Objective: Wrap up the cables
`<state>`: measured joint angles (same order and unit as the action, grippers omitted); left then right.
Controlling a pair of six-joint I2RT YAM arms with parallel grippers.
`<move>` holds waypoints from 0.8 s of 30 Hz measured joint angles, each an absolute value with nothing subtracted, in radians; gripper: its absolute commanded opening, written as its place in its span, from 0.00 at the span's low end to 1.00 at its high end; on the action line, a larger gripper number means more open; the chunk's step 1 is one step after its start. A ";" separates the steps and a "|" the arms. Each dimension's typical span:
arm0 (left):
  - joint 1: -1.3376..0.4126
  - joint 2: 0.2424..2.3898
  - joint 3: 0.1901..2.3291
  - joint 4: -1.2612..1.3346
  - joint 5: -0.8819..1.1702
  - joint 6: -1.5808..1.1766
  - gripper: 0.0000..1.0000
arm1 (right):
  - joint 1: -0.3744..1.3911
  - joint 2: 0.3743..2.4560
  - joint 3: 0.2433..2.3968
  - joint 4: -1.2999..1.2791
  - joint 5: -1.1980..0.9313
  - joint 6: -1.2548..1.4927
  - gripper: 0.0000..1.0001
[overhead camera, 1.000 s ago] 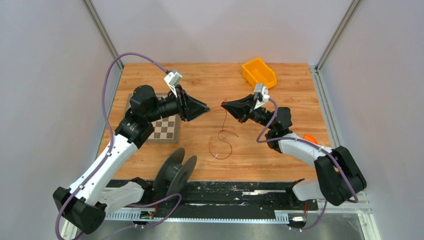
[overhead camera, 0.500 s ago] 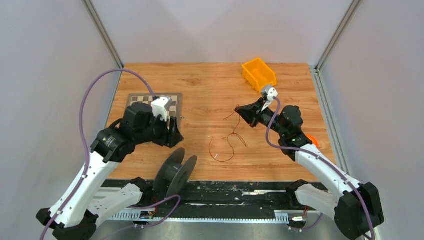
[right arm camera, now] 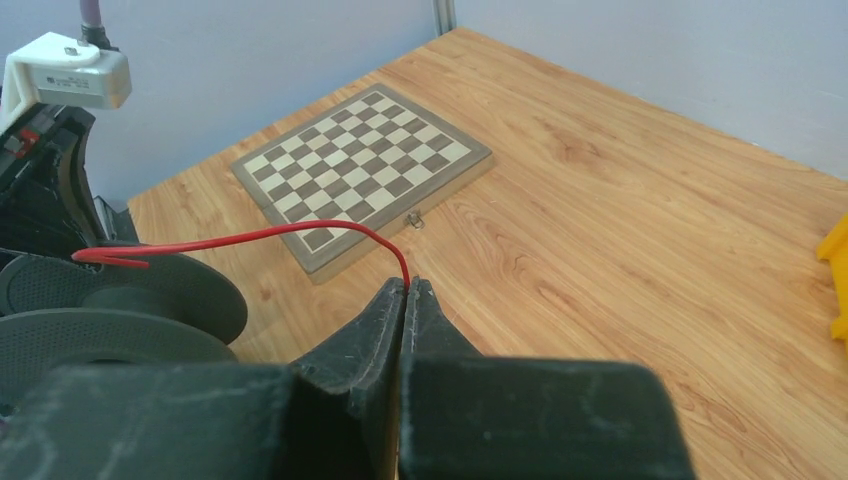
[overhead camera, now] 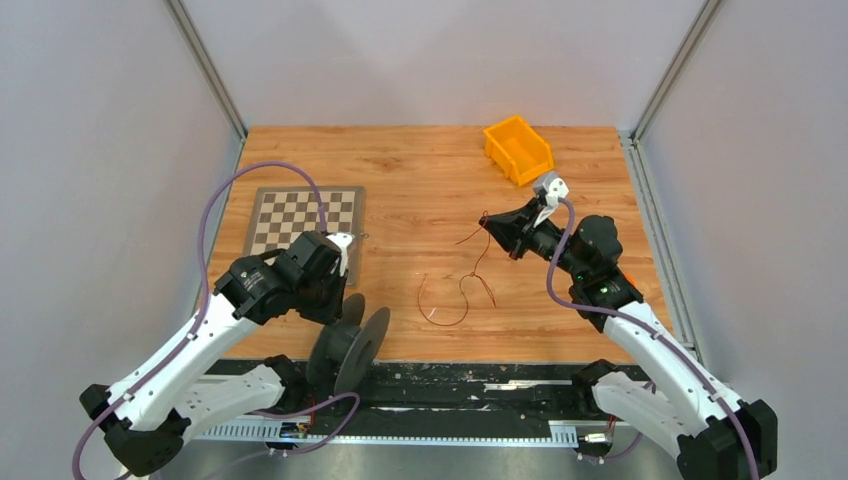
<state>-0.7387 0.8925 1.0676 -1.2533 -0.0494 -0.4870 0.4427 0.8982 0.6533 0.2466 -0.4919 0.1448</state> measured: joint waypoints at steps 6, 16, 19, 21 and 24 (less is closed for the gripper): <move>-0.740 0.931 1.082 -1.230 -0.104 -0.467 0.00 | 0.442 0.887 0.750 0.133 -0.350 0.052 0.00; -0.740 1.218 1.225 -0.963 -0.158 -0.314 0.00 | 0.225 1.086 1.193 0.041 0.030 -0.253 0.00; -0.740 1.285 1.243 -0.895 -0.152 -0.288 0.00 | 0.226 1.090 1.185 0.051 -0.044 -0.287 0.00; -0.740 1.310 1.243 -0.859 -0.143 -0.278 0.02 | 0.240 1.082 1.122 0.080 -0.133 -0.286 0.00; -0.740 1.324 1.243 -0.815 -0.126 -0.266 0.12 | 0.286 1.079 0.994 0.107 -0.254 -0.260 0.00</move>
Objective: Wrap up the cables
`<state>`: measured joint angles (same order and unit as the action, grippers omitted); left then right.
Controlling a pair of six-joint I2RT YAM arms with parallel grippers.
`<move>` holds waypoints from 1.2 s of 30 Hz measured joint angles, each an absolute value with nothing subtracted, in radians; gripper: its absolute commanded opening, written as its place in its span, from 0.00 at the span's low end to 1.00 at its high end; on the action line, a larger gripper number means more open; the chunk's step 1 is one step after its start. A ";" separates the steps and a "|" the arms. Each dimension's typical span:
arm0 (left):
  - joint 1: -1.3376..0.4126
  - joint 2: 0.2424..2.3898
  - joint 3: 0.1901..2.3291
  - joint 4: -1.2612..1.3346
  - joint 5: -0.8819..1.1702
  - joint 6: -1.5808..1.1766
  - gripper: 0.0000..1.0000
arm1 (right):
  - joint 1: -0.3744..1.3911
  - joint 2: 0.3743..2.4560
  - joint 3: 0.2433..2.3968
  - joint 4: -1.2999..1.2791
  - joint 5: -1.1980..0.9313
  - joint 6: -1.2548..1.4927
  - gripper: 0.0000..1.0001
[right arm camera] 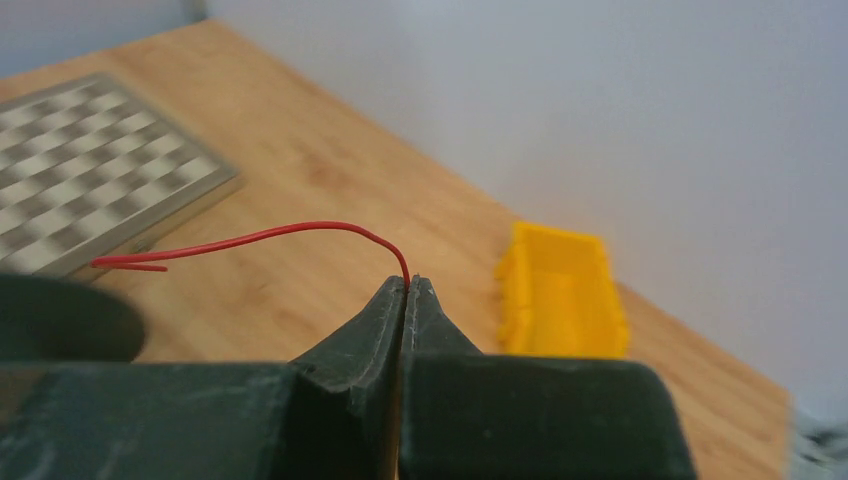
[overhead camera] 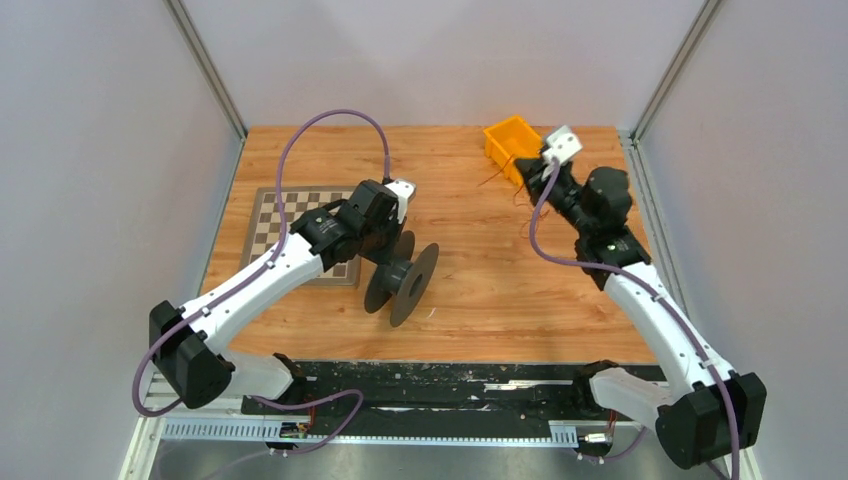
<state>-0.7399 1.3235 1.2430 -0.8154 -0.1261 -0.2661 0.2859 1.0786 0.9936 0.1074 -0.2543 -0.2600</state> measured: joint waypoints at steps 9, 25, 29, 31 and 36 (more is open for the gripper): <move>-0.637 1.345 1.267 -0.741 0.001 -0.290 0.44 | 0.549 1.110 0.857 0.149 -0.483 -0.205 0.00; -0.396 1.068 1.192 -0.667 0.155 -0.354 0.64 | 0.880 1.404 0.979 0.161 -0.396 -0.192 0.00; -0.398 0.968 1.053 -0.625 0.224 -0.353 0.65 | 0.889 1.430 0.979 0.124 -0.307 -0.198 0.00; -0.398 0.957 1.009 -0.603 0.252 -0.353 0.64 | 0.889 1.431 0.979 0.123 -0.276 -0.200 0.00; -0.398 0.966 0.941 -0.541 0.312 -0.357 0.63 | 0.889 1.432 0.979 0.123 -0.233 -0.199 0.00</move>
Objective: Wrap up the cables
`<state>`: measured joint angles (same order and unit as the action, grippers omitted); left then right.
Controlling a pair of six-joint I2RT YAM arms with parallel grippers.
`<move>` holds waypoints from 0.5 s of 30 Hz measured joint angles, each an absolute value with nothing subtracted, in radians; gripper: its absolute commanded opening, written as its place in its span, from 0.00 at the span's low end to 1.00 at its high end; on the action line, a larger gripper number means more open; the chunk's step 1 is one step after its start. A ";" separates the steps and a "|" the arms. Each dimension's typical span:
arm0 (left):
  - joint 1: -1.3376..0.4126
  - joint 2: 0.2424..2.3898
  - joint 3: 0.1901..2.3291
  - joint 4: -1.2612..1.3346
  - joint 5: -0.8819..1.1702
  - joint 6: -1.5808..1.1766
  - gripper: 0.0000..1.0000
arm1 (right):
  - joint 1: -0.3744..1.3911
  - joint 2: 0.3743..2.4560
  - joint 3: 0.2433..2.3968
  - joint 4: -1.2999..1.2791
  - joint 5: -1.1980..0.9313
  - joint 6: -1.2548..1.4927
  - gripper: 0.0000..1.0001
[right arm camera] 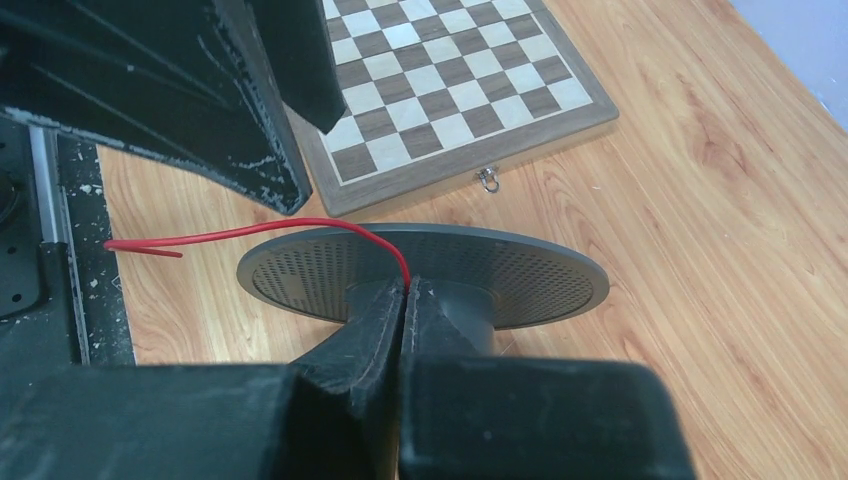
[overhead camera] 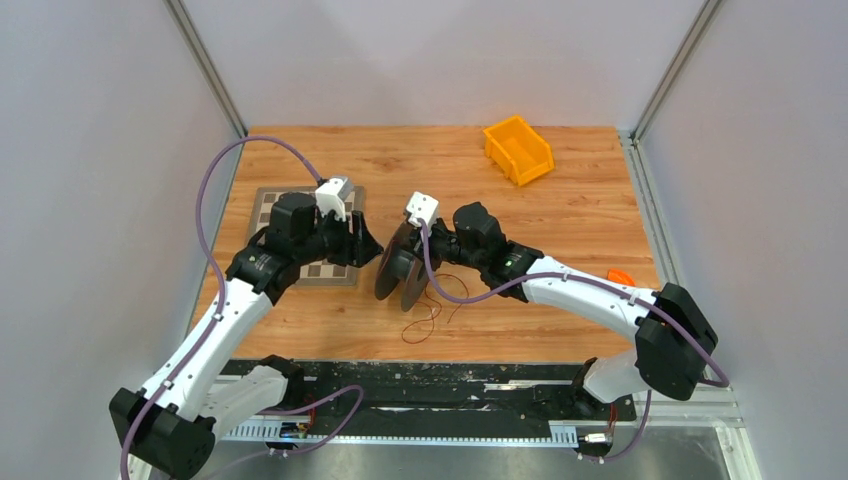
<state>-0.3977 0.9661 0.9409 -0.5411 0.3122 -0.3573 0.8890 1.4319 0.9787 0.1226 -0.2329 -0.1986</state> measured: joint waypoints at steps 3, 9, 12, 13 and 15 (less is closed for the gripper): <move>-0.398 0.966 0.913 -0.508 0.332 -0.357 0.61 | 0.889 1.432 0.979 0.121 -0.223 -0.194 0.00; -0.398 0.960 0.852 -0.434 0.344 -0.353 0.57 | 0.889 1.432 0.979 0.117 -0.210 -0.186 0.00; -0.398 0.958 0.831 -0.407 0.353 -0.350 0.55 | 0.889 1.431 0.979 0.112 -0.205 -0.184 0.00; -0.398 0.958 0.828 -0.402 0.355 -0.349 0.55 | 0.889 1.430 0.979 0.109 -0.202 -0.184 0.00; -0.398 0.957 0.821 -0.397 0.358 -0.343 0.54 | 0.889 1.425 0.981 0.104 -0.200 -0.183 0.00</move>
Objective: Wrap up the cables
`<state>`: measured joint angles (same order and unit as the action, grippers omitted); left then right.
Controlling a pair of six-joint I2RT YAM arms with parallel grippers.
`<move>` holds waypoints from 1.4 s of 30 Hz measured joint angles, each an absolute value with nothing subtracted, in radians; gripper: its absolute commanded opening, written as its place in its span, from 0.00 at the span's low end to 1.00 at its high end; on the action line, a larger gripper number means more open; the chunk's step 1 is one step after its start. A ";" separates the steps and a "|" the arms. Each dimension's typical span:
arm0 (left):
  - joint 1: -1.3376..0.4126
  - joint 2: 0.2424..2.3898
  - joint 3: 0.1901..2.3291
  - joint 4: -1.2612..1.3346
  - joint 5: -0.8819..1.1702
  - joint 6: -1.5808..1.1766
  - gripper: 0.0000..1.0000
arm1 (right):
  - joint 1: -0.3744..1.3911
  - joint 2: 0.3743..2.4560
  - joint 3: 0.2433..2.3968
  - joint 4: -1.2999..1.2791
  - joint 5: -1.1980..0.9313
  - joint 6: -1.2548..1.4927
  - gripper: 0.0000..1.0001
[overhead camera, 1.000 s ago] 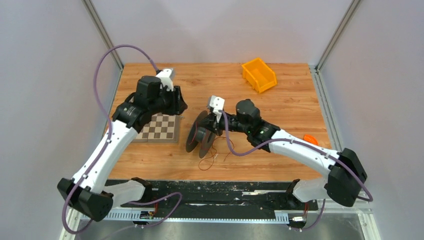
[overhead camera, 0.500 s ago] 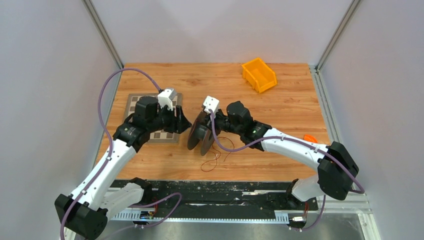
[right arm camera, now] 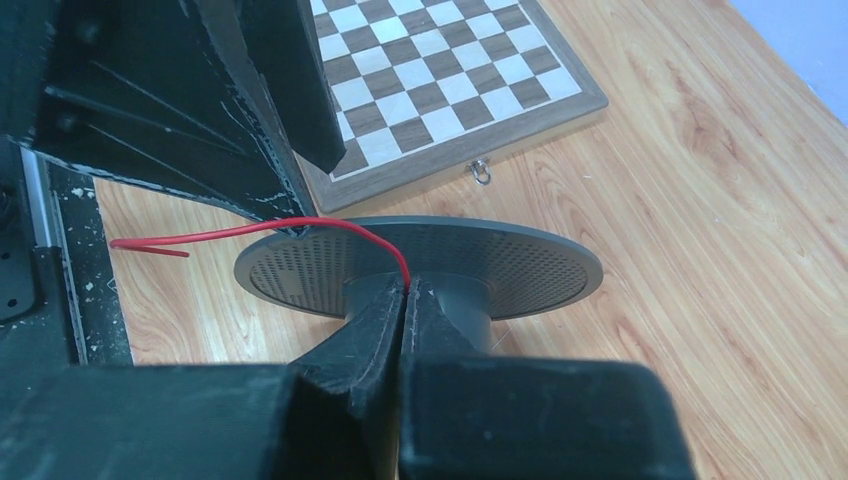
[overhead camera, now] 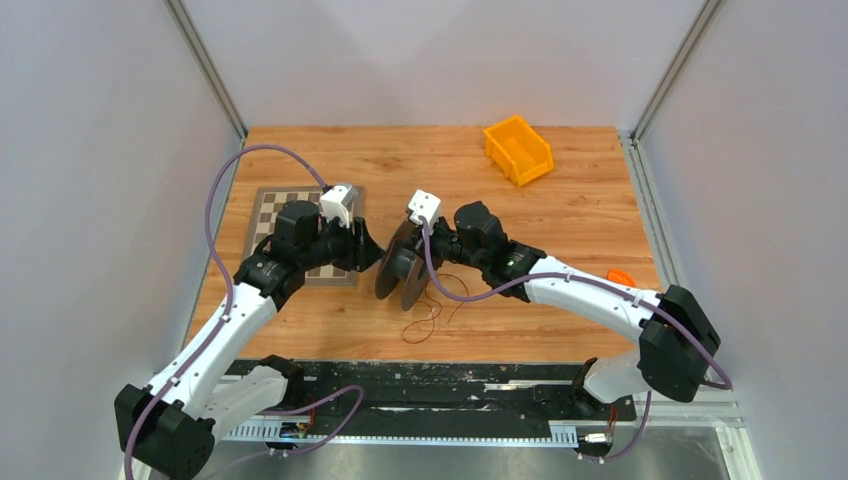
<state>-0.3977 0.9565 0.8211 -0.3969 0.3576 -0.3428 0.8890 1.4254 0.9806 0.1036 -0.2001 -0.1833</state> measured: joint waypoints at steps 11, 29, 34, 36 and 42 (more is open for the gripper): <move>-0.398 0.952 0.823 -0.389 0.337 -0.349 0.60 | 0.889 1.349 1.073 0.031 -0.123 -0.257 0.00; -0.398 0.881 0.806 -0.292 0.406 -0.331 0.73 | 0.855 1.441 1.086 -0.075 -0.061 -0.449 0.00; -0.400 0.904 0.789 -0.252 0.413 -0.315 0.74 | 0.855 1.472 1.103 -0.093 -0.061 -0.451 0.00; -0.408 0.920 0.781 -0.237 0.408 -0.307 0.74 | 0.855 1.472 1.109 -0.098 -0.061 -0.451 0.00; -0.483 0.985 0.773 -0.212 0.350 -0.288 0.73 | 0.855 1.486 1.123 -0.101 -0.061 -0.451 0.00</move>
<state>-0.4831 0.9852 0.7727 -0.2119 0.3504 -0.2882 0.8551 1.4864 1.1229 -0.1013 -0.0612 -0.4511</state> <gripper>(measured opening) 0.738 0.003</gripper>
